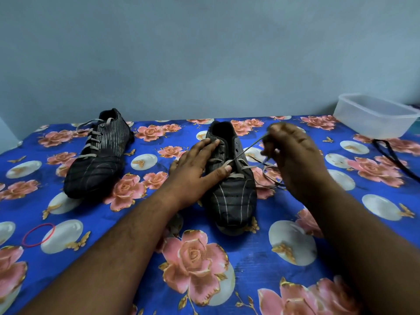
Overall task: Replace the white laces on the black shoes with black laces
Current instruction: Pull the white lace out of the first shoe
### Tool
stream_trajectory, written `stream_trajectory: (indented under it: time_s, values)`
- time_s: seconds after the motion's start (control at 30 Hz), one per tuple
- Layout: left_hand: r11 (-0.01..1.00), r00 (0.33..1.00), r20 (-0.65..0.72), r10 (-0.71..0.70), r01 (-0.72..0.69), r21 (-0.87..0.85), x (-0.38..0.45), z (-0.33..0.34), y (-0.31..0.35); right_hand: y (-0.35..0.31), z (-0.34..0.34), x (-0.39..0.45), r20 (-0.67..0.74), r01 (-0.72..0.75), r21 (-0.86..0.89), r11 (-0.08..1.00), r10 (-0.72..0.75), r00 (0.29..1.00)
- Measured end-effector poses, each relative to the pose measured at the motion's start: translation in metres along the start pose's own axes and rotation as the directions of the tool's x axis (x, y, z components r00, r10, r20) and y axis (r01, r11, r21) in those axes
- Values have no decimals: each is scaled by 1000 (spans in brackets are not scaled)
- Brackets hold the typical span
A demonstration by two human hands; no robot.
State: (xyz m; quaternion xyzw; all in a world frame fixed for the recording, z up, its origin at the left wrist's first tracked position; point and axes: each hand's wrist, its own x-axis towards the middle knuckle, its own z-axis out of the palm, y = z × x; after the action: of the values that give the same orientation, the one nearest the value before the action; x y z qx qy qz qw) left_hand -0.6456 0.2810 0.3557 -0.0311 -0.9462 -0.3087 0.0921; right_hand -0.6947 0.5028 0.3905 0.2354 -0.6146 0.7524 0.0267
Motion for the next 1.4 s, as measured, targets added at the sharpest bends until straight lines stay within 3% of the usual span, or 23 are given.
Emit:
stream_trajectory:
  time_s: [0.07,0.13,0.2,0.3,0.4,0.47,0.57,0.7,0.77,0.83,0.93,1.03,1.1,1.27,1.4]
  values:
    - [1000,1000,-1,0,0,-3,0,0,0,-2,-7,7,-105,14,138,990,0,995]
    - [1000,1000,-1,2,-2,-2,0,1,0,2,-12,9,-185,5,-104,995,-24,983]
    - [1000,1000,1,3,-3,1,1,1,1,14,-15,8,-195,-22,-425,905,-68,978]
    - [1000,1000,7,3,-3,2,0,0,1,28,-14,8,-35,69,-670,739,-125,992]
    - [1000,1000,5,1,-1,11,0,0,1,35,-7,4,210,230,-781,581,-102,972]
    - [1000,1000,7,2,-2,15,0,0,1,36,-2,2,282,294,-790,538,-107,953]
    - [1000,1000,5,8,-8,14,1,1,0,32,-1,3,278,321,-725,609,-167,946]
    - [1000,1000,0,12,-12,9,3,1,-2,23,-6,6,2,164,-551,818,-195,981]
    - [1000,1000,-2,14,-14,13,3,1,-2,21,-11,9,-154,127,-501,856,-232,960]
    - [1000,1000,-5,17,-16,18,3,1,-3,22,-17,11,-215,92,-524,847,-236,948]
    - [1000,1000,-4,19,-19,19,4,2,-3,32,-19,11,-134,71,-693,718,-224,965]
    - [1000,1000,1,19,-19,23,3,2,-3,37,-11,7,93,183,-826,534,-190,977]
    - [1000,1000,0,19,-19,24,3,2,-2,37,-4,3,193,244,-838,488,-154,969]
    - [1000,1000,-11,18,-18,8,3,2,-1,34,3,1,268,353,-731,584,-229,936]
    - [1000,1000,-11,18,-18,-4,3,1,-1,21,4,0,69,260,-524,811,-264,962]
